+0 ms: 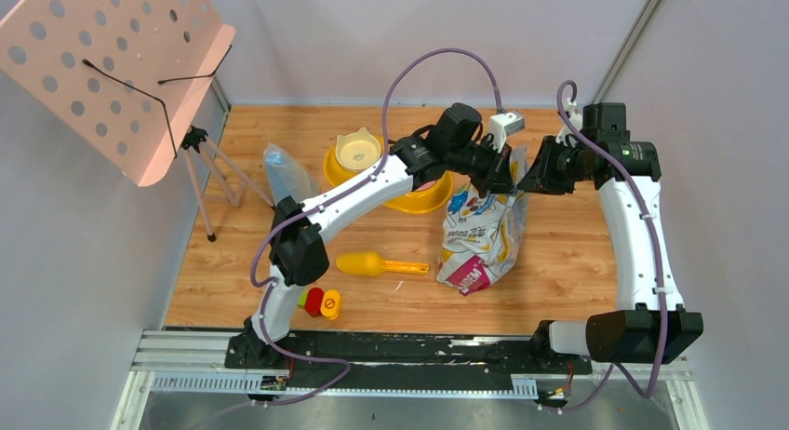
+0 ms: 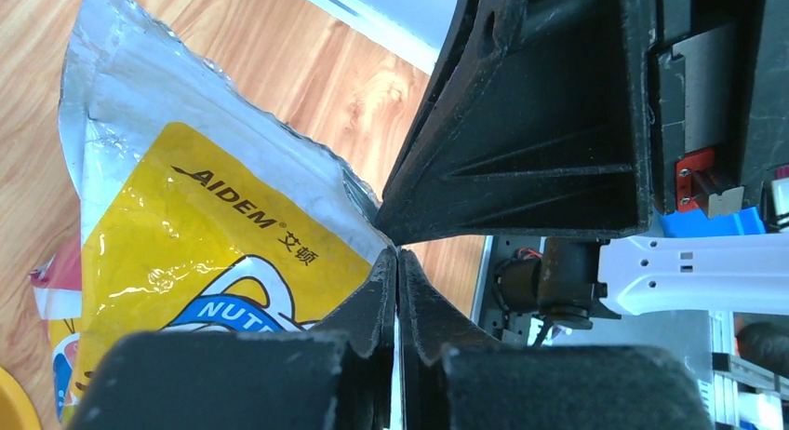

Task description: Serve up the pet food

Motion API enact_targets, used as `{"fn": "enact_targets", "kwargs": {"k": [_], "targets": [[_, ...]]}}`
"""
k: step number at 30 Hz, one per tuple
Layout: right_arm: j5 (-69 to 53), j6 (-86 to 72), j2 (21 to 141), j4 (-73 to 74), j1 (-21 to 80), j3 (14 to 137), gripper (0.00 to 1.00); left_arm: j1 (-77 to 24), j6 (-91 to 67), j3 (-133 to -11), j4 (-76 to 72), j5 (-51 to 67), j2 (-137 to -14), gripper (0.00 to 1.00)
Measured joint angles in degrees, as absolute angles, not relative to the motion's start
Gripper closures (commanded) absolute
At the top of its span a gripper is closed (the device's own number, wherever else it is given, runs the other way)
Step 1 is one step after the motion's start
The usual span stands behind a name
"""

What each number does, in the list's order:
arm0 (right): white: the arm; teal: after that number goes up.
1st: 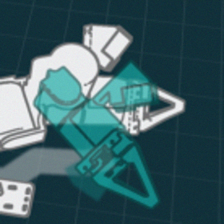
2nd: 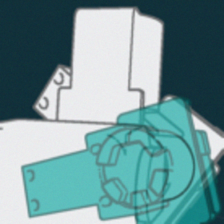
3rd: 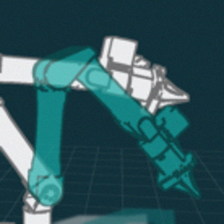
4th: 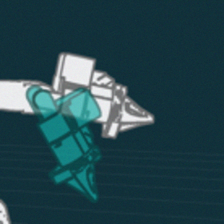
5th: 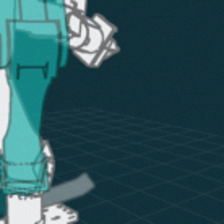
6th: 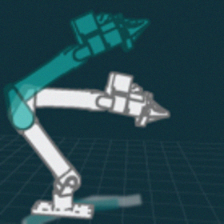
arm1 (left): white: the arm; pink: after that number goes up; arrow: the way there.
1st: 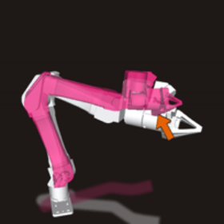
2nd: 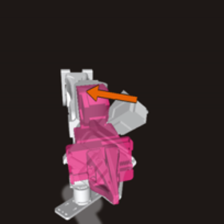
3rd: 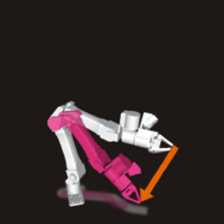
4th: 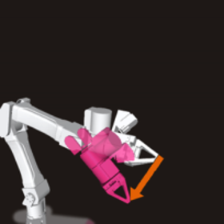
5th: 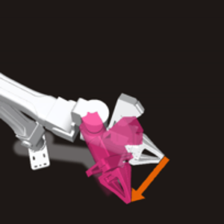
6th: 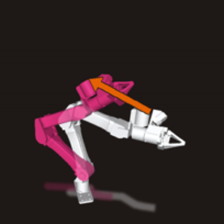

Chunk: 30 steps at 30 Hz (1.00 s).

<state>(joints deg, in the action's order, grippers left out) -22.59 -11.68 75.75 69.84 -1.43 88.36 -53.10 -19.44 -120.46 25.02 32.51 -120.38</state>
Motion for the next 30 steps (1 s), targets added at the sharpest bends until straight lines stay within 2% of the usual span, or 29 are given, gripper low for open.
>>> {"fn": "enact_targets", "kwargs": {"k": [2, 3, 5, 7, 10, 12, 16, 18, 19, 22, 24, 27, 30], "targets": [[-22.24, -11.64, 75.75, 69.87, -1.48, 88.36, 0.85, -53.04, -19.64, -120.05, 24.25, 33.04, -120.38, 0.90], [-22.13, -11.62, 75.75, 69.87, -1.52, 88.36, 0.85, -52.93, -19.70, -119.92, 23.99, 33.39, -120.38, 0.76], [-22.02, -11.64, 75.75, 69.82, -1.54, 88.33, 0.85, -52.75, -19.92, -119.70, 23.31, 34.22, -120.38, 0.57], [-21.56, -11.53, 75.77, 69.65, -1.58, 88.33, 0.85, -52.60, -20.36, -119.68, 22.37, 35.24, -120.38, 0.51], [-21.47, -11.46, 75.99, 69.69, -1.83, 88.33, 0.85, -52.51, -20.78, -119.68, 20.69, 35.99, -120.38, 0.52], [-21.34, -11.44, 76.12, 69.67, -1.87, 88.33, 0.85, -52.51, -20.91, -119.68, 20.60, 35.66, -120.38, 0.58], [-21.28, -11.44, 76.20, 69.69, -1.96, 88.33, 0.85, -52.47, -21.32, -119.68, 20.80, 33.74, -120.38, 0.83], [-21.28, -11.44, 76.20, 69.69, -1.96, 88.33, 0.85, -52.47, -21.82, -119.68, 20.86, 32.53, -120.38, 0.87], [-21.26, -11.44, 76.20, 69.69, -1.96, 88.33, 0.85, -52.47, -21.96, -119.68, 21.02, 31.59, -120.38, 0.87], [-21.37, -11.44, 76.20, 69.67, -1.96, 88.33, 0.85, -52.47, -22.52, -119.68, 21.61, 29.89, -120.40, 0.73], [-21.54, -11.46, 76.20, 69.65, -1.96, 88.27, 0.85, -52.47, -22.81, -119.68, 21.56, 29.34, -120.46, 0.70], [-21.56, -11.49, 76.20, 69.63, -1.96, 88.05, 0.85, -52.47, -23.31, -119.68, 21.52, 29.12, -120.75, 0.74], [-21.56, -11.51, 76.20, 69.63, -2.04, 88.05, 0.85, -52.47, -23.66, -119.68, 21.28, 29.85, -121.14, 0.83]]}}
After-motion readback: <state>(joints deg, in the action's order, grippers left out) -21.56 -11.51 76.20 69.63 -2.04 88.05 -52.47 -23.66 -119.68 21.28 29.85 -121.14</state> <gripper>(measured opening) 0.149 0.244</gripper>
